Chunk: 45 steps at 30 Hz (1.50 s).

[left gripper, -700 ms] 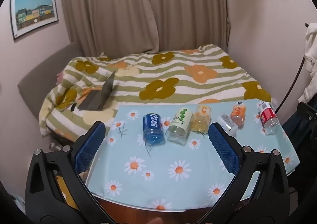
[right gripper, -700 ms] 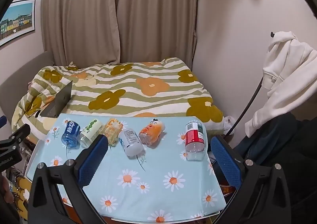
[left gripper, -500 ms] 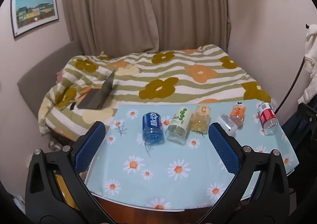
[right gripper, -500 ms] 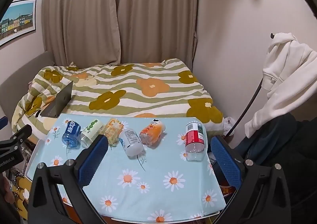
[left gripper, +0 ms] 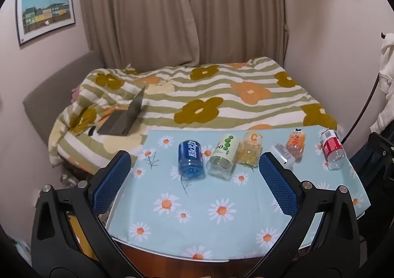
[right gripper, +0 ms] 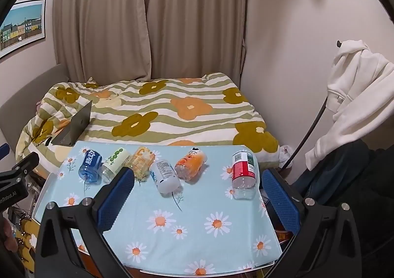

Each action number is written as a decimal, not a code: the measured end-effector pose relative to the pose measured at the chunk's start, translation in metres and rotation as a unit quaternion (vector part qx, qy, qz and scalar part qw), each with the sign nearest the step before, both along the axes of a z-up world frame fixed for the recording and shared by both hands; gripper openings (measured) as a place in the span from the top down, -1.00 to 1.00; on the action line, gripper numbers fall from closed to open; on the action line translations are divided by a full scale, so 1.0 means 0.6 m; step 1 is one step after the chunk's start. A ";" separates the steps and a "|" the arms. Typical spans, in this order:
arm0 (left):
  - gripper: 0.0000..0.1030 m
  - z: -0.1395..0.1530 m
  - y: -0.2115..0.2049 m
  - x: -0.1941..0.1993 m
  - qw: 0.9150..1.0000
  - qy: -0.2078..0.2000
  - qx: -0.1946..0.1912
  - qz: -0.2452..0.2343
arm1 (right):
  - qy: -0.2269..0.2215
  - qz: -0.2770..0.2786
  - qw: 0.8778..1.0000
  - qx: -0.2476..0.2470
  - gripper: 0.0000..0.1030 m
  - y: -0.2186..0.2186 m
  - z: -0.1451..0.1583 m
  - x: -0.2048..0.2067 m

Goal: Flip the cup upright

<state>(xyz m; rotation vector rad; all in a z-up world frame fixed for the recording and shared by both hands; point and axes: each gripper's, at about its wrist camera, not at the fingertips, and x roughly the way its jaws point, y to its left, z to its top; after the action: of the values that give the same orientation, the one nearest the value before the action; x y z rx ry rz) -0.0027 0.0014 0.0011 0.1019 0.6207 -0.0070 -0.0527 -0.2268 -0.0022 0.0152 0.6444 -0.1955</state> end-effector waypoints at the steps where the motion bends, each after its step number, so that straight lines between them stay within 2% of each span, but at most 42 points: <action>1: -1.00 0.000 0.001 0.000 1.000 0.000 -0.002 0.000 | 0.000 0.000 1.000 0.000 -1.00 0.001 -0.001 0.002; 29: -1.00 -0.010 -0.004 -0.003 1.000 0.004 -0.006 -0.011 | 0.001 0.001 1.000 0.002 -1.00 0.003 -0.004 -0.001; 45: -1.00 0.005 -0.006 0.001 1.000 0.004 -0.003 -0.010 | -0.001 0.002 1.000 0.005 -0.99 0.011 -0.006 -0.007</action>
<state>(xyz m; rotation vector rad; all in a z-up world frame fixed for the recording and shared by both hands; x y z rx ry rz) -0.0019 -0.0020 0.0038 0.1022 0.6277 -0.0281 -0.0567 -0.2200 -0.0057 0.0240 0.6432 -0.1876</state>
